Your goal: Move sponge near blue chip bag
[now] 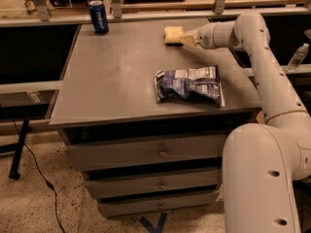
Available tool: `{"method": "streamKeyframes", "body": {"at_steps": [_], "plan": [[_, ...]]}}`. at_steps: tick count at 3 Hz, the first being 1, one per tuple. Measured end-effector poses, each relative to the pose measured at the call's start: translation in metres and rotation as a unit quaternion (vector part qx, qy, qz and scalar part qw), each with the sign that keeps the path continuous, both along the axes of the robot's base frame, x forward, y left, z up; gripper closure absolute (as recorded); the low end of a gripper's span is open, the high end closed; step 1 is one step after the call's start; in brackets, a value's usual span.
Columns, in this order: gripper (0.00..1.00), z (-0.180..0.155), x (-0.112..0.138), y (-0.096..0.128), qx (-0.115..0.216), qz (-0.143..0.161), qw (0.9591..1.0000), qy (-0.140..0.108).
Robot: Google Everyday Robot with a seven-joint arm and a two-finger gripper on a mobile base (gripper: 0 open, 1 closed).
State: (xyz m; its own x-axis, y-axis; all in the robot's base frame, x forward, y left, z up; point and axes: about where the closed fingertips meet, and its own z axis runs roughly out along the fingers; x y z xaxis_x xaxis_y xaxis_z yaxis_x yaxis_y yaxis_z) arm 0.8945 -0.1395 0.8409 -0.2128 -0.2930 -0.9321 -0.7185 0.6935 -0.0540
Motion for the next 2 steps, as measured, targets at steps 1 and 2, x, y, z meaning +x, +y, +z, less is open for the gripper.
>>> {"method": "streamKeyframes", "body": {"at_steps": [1,2], "plan": [[1.00,0.0004,-0.0015,0.0034,0.002,0.006,1.0000,0.001],[1.00,0.0103,-0.0091,0.0069,0.000,0.022,0.9998,0.003]]}}
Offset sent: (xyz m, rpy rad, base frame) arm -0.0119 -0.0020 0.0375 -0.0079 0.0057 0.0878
